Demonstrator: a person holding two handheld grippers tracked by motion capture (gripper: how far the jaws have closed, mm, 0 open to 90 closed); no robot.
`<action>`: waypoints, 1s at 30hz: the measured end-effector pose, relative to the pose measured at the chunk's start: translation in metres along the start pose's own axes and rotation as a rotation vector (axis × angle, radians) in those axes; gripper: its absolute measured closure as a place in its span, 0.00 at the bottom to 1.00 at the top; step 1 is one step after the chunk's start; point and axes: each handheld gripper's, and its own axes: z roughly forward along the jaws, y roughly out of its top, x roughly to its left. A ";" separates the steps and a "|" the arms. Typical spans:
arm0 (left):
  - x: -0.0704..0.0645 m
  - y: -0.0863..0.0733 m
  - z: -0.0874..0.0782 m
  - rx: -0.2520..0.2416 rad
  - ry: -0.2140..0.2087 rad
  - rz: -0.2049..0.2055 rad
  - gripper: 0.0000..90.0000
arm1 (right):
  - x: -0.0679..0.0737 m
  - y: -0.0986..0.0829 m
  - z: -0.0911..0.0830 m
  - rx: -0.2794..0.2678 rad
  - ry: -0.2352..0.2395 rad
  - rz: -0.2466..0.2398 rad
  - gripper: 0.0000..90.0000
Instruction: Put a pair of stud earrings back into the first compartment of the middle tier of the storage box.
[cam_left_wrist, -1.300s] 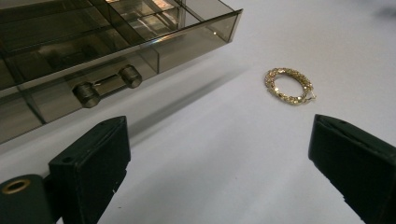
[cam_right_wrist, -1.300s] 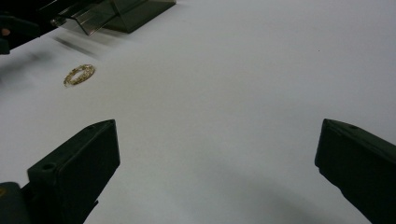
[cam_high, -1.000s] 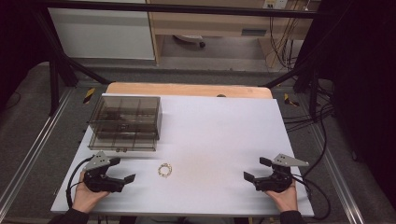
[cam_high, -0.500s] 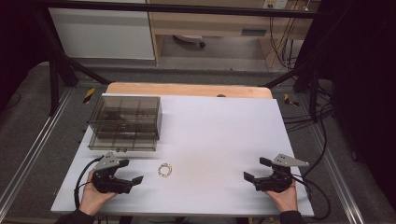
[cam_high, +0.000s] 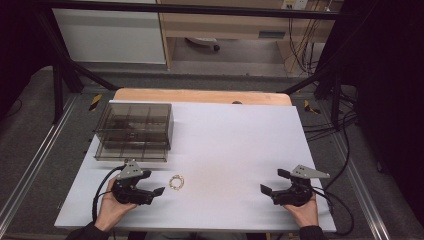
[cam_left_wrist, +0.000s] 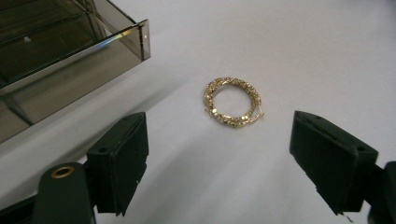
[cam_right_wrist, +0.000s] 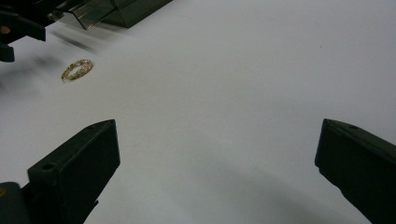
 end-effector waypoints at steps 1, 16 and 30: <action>-0.002 0.003 0.003 0.006 0.001 0.002 0.23 | 0.000 0.000 0.000 0.000 0.000 0.000 0.01; -0.019 0.029 0.037 0.063 -0.012 0.053 0.44 | 0.000 0.000 0.000 0.003 0.000 -0.002 0.01; -0.016 0.038 0.058 0.122 0.014 0.090 0.63 | 0.000 0.000 0.001 0.003 0.002 -0.003 0.01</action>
